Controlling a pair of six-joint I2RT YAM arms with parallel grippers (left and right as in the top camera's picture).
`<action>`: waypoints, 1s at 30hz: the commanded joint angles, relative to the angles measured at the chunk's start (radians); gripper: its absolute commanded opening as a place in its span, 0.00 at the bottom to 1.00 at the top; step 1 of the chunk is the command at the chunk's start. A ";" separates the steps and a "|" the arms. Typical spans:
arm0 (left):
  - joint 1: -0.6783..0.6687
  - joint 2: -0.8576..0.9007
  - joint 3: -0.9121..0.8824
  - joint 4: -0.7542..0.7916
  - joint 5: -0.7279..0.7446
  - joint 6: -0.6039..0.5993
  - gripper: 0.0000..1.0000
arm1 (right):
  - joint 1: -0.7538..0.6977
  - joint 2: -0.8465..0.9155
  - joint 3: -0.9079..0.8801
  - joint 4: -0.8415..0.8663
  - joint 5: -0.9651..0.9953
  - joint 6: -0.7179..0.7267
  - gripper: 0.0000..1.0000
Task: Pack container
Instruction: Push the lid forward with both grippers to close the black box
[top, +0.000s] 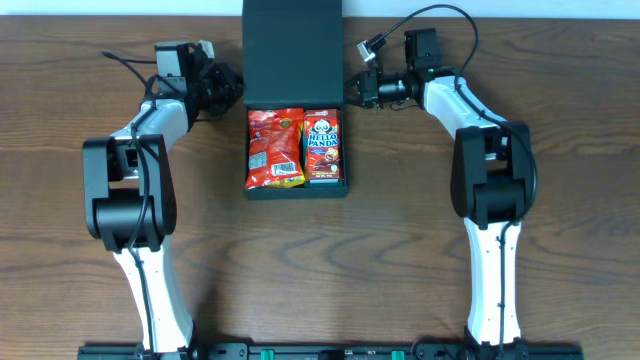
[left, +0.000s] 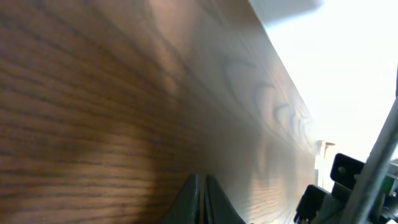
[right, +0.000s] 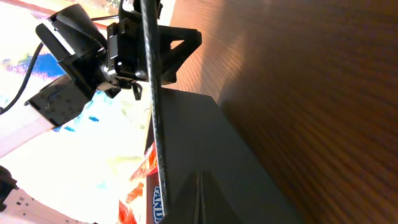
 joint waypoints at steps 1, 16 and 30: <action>0.007 0.014 0.004 0.029 0.071 0.011 0.06 | -0.003 -0.004 0.000 0.036 -0.101 -0.037 0.01; 0.039 0.013 0.004 0.164 0.167 -0.019 0.06 | -0.018 -0.004 0.000 0.316 -0.208 0.066 0.01; 0.049 0.013 0.005 0.283 0.368 -0.073 0.06 | -0.018 -0.004 0.000 0.510 -0.288 0.241 0.01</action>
